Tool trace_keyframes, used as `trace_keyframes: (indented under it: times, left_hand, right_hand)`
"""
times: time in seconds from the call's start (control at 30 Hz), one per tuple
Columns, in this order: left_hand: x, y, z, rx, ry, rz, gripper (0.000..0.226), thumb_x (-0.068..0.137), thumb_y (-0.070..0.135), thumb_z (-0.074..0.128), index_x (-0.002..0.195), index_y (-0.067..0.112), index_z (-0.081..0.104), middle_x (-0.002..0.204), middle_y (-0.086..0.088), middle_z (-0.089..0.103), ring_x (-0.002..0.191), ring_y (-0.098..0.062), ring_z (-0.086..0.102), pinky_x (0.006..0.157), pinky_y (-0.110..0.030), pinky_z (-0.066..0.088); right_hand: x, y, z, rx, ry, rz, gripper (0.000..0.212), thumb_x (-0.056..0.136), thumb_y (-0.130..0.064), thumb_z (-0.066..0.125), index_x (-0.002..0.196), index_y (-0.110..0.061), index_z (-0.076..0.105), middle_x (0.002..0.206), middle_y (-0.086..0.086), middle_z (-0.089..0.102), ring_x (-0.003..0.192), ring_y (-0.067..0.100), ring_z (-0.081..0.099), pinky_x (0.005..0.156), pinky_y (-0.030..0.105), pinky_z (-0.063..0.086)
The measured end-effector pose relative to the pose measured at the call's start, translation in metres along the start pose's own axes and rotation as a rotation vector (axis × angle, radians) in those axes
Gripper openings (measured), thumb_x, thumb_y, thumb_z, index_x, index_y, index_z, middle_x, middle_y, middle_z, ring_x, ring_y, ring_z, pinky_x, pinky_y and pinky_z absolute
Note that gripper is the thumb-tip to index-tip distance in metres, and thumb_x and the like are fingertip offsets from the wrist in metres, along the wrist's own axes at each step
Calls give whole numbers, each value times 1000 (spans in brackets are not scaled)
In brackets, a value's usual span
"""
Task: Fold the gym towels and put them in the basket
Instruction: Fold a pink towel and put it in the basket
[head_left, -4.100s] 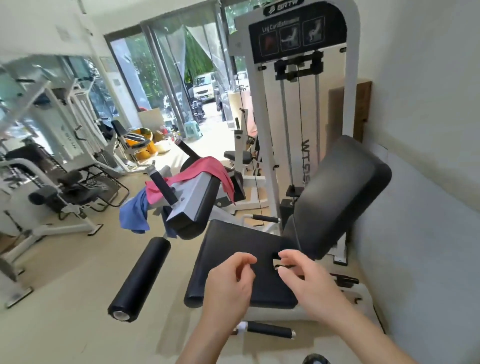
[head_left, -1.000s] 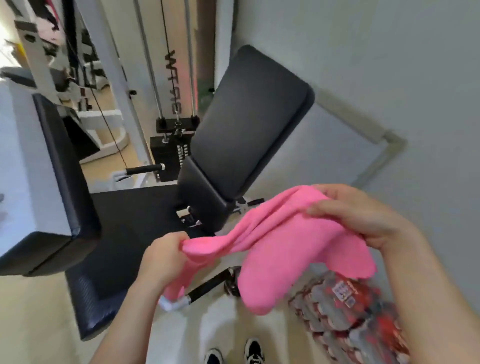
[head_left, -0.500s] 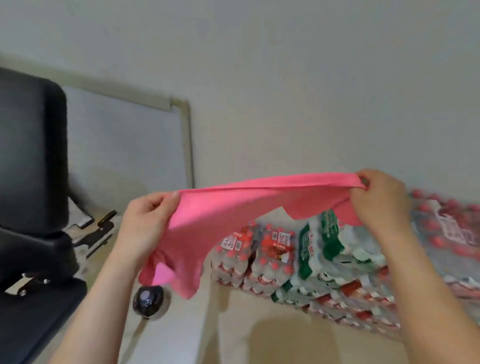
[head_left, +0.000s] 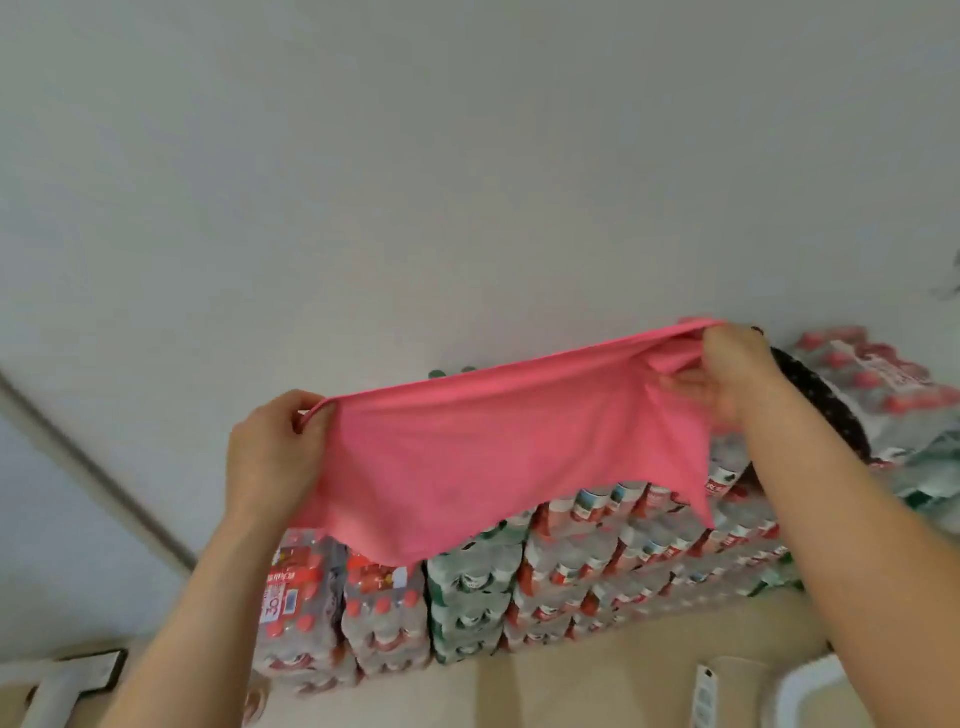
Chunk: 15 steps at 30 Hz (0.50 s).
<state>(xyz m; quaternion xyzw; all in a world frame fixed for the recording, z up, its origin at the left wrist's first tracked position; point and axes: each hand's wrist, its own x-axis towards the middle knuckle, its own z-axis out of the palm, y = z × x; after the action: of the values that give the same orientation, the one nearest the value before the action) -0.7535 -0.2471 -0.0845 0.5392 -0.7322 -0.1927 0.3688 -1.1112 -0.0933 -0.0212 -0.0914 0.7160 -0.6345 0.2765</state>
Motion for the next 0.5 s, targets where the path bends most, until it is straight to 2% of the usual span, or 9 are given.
trace_keyframes:
  times: [0.07, 0.17, 0.27, 0.37, 0.43, 0.5]
  left_hand:
    - [21, 12, 30, -49, -17, -43, 13, 90, 17, 58, 92, 19, 71, 89, -5, 72, 90, -28, 64, 76, -34, 45]
    - [57, 35, 63, -182, 59, -106, 23, 86, 6, 52, 96, 17, 71, 94, -5, 71, 96, -27, 64, 80, -31, 45]
    - [95, 73, 72, -271, 203, 8, 35, 82, -1, 43, 100, 15, 68, 95, 2, 68, 94, -18, 61, 83, -24, 42]
    - [123, 103, 72, -215, 291, 200, 49, 67, -5, 37, 99, 14, 68, 94, 4, 65, 90, -15, 57, 82, -26, 42]
    - [133, 106, 81, -112, 294, 258, 48, 60, -8, 39, 94, 10, 68, 92, -4, 67, 89, -23, 57, 78, -30, 41]
    - [136, 94, 104, -41, 197, 256, 40, 60, -5, 40, 86, 8, 68, 85, -7, 66, 84, -29, 56, 73, -33, 40]
  right_hand:
    - [28, 3, -9, 174, -55, 87, 19, 95, -9, 48, 106, -12, 63, 95, 17, 66, 71, 28, 68, 54, 40, 60]
    - [63, -5, -6, 340, -61, 88, 12, 95, -14, 53, 104, -15, 61, 97, 15, 62, 75, 27, 65, 50, 33, 56]
    - [92, -37, 1, 428, 9, -81, 18, 95, -11, 51, 107, -16, 62, 84, 8, 63, 74, 22, 66, 60, 38, 60]
    - [115, -70, 10, 559, 137, -273, 19, 91, -8, 50, 96, -19, 64, 80, 4, 66, 73, 18, 66, 72, 34, 60]
    - [134, -74, 16, 520, 210, -373, 29, 86, -4, 48, 99, -21, 67, 93, 4, 69, 83, 18, 68, 73, 27, 57]
    - [162, -47, 17, 269, 288, -428, 40, 84, 4, 43, 104, -21, 67, 104, 1, 67, 94, 16, 65, 73, 20, 53]
